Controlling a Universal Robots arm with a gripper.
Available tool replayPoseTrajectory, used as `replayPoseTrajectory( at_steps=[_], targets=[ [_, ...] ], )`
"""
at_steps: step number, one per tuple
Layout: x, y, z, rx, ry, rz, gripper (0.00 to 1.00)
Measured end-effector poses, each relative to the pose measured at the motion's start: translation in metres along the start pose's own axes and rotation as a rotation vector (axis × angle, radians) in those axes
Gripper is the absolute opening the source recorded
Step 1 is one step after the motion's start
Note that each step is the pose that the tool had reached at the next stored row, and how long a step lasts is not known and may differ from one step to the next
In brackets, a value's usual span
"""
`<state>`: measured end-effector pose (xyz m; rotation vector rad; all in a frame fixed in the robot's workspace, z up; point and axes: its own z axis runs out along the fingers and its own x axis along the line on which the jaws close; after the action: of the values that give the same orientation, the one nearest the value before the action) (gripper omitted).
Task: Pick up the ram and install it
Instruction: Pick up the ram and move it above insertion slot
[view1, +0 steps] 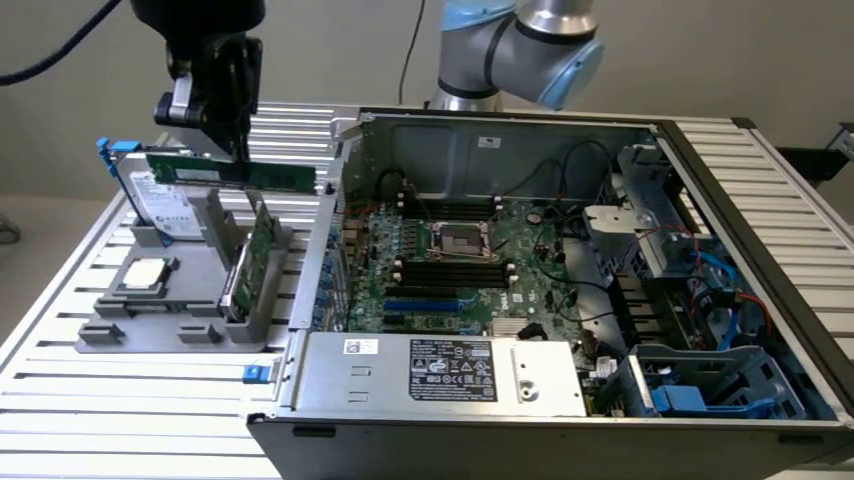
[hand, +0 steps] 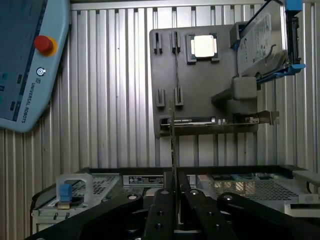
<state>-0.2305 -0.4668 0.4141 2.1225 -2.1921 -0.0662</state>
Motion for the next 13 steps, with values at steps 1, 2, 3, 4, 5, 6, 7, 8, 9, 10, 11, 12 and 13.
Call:
replayPoseTrajectory(
  at_steps=[1,2,3,4,5,6,7,8,9,10,11,12,13],
  targets=[
    [0.000,-0.0044,-0.0012,-0.0016,0.0001,0.000,0.15],
    [0.000,-0.0087,-0.0025,-0.0028,0.0001,0.000,0.15],
    [0.000,-0.0131,-0.0037,-0.0038,0.0001,0.000,0.15],
    [0.000,-0.0179,-0.0048,-0.0047,0.0001,0.000,0.15],
    [-0.001,-0.0224,-0.0058,-0.0057,0.0002,0.000,0.15],
    [-0.001,-0.0268,-0.0067,-0.0067,0.0003,0.000,0.15],
    [-0.001,-0.0312,-0.0076,-0.0074,0.0002,0.000,0.15],
    [-0.001,-0.0357,-0.0086,-0.0077,0.0003,0.000,0.15],
    [-0.001,-0.0401,-0.0096,-0.0078,0.0003,0.000,0.15],
    [-0.001,-0.0445,-0.0105,-0.0079,0.0002,0.000,0.15],
    [-0.002,-0.0489,-0.0113,-0.0080,0.0002,0.000,0.15],
    [-0.002,-0.0534,-0.0121,-0.0080,0.0003,0.000,0.15],
    [-0.002,-0.0582,-0.0130,-0.0081,0.0003,0.000,0.15]
  ],
)
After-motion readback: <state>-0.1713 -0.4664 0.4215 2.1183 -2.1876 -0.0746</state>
